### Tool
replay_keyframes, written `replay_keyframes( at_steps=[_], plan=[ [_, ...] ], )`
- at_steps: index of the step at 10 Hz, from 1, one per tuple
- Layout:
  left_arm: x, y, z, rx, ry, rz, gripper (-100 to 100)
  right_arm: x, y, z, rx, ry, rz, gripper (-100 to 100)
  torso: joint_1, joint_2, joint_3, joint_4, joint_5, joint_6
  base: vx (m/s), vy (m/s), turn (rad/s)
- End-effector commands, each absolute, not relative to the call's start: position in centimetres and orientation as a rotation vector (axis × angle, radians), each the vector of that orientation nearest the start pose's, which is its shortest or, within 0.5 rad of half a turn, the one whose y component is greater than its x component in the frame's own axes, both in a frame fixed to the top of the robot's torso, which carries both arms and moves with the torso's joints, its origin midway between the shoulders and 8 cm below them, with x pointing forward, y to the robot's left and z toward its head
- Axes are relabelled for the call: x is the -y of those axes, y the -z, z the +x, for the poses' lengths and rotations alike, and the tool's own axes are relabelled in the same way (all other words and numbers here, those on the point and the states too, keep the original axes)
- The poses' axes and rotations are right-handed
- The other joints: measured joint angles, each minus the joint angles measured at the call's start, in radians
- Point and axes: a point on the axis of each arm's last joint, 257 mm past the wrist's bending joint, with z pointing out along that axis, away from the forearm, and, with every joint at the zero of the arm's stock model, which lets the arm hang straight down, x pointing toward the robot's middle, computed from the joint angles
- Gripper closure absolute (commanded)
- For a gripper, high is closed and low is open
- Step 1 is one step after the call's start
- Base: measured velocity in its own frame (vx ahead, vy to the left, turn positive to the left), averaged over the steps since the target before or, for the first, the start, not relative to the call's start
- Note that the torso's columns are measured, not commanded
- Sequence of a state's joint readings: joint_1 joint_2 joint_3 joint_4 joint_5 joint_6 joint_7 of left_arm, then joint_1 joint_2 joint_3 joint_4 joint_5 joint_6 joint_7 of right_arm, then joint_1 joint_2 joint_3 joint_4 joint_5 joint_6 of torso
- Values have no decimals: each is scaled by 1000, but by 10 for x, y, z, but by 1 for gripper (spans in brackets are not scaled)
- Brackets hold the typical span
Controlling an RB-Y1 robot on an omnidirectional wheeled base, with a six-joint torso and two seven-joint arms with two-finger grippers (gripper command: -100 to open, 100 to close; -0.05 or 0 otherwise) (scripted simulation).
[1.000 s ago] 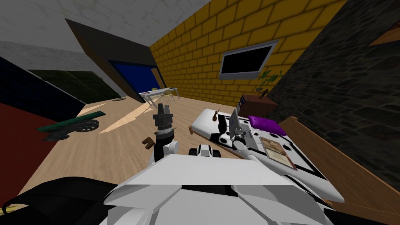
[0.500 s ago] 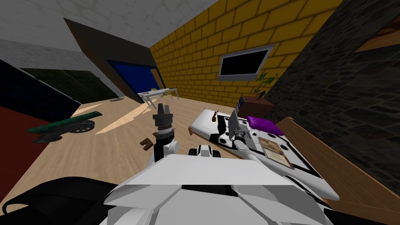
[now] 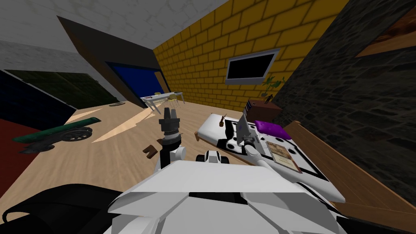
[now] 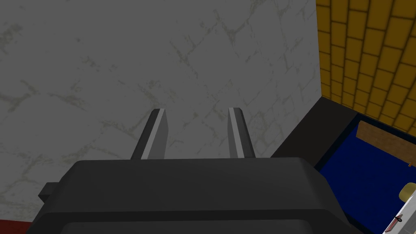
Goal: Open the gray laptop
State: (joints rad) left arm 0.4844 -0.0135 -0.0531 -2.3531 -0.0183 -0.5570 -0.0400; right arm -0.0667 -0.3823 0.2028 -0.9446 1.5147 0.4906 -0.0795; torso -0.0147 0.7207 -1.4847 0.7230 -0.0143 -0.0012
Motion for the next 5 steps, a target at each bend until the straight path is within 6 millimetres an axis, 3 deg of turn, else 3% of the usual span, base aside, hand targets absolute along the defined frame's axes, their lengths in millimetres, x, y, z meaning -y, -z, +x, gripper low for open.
replay_keyframes(
  at_steps=[1, 3, 5],
  plan=[
    [-256, -71, 320, -517, 1341, -533, 0, 460, 440, 445, -2019, 738, -82, 100, 2, 1, 0, 1, 1, 1, -3, 3, -14],
    [-256, -71, 320, -517, 1341, -533, 0, 462, 454, 442, -2076, 684, -17, 100, -2, -2, -1, -1, 1, 3, 29, -7, -159],
    [-256, -71, 320, -517, 1341, -533, 0, 452, 463, 443, -2105, 627, -28, 100, -4, -2, -1, -1, -2, 0, 5, -17, -13]
  ],
)
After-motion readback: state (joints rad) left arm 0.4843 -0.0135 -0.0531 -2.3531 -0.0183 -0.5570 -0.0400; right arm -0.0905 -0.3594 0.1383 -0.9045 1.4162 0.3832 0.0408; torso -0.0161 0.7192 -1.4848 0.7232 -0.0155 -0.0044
